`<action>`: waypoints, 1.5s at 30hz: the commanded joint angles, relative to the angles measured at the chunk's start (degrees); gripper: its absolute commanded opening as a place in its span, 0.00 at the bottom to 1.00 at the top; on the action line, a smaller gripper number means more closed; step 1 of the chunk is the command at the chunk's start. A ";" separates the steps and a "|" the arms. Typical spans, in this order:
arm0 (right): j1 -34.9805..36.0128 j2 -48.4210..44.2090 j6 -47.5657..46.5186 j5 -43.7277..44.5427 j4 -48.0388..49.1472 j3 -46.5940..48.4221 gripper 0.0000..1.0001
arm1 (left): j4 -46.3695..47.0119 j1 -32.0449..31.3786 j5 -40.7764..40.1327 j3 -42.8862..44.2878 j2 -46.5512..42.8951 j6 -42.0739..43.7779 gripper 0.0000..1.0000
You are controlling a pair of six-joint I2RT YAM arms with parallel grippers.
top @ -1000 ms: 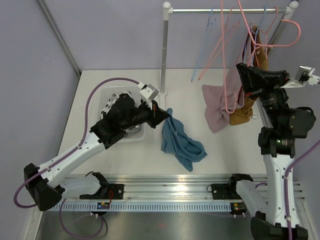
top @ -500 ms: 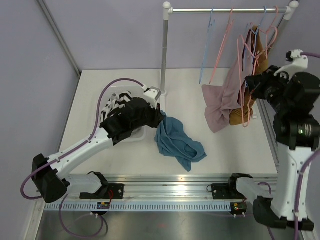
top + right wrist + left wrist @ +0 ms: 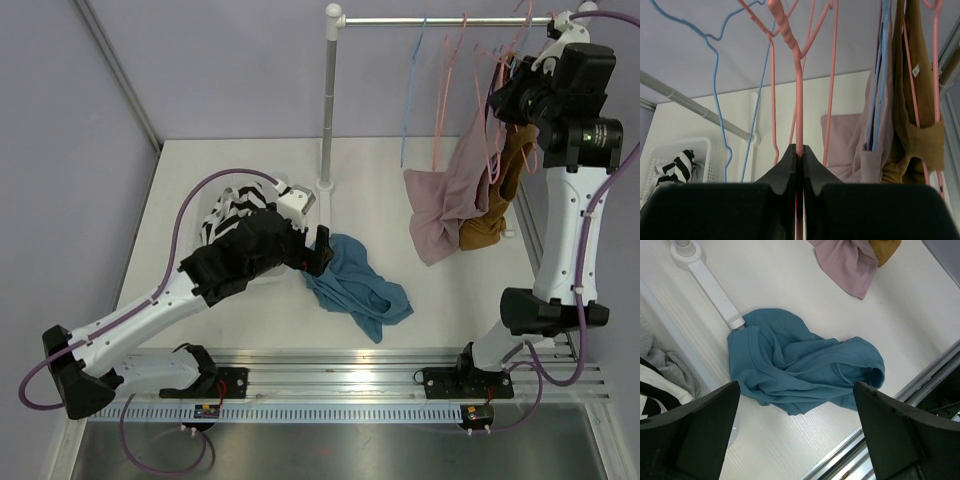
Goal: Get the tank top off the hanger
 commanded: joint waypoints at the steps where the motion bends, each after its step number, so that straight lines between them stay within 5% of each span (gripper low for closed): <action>1: 0.14 7.40 -2.96 -1.02 -0.80 8.89 0.00 | -0.65 -1.88 -3.70 0.51 -3.43 -0.11 0.99; 11: 3.56 19.21 -4.98 -3.31 -0.37 20.07 0.00 | -4.08 -5.23 -6.78 0.34 -6.42 -0.02 0.99; 21: 14.28 20.80 -5.26 -0.24 2.08 15.34 0.00 | -3.03 -5.58 -7.39 -1.16 -5.28 -0.55 0.99; 31: 16.40 20.46 -1.21 2.21 3.58 14.99 0.01 | 0.57 -6.28 -8.18 -0.80 0.60 -0.72 0.99; 39: 16.32 12.46 -3.31 6.70 3.68 10.49 0.56 | 8.39 -9.44 -6.60 -1.33 9.57 -1.42 0.99; 42: 16.40 9.04 -4.28 7.23 2.53 9.62 0.93 | 10.15 -11.02 -7.30 -1.07 14.13 -1.16 0.99; 45: 16.32 4.21 -4.46 7.85 2.09 7.25 1.00 | 12.96 -12.25 -8.09 -0.89 18.71 -1.16 0.99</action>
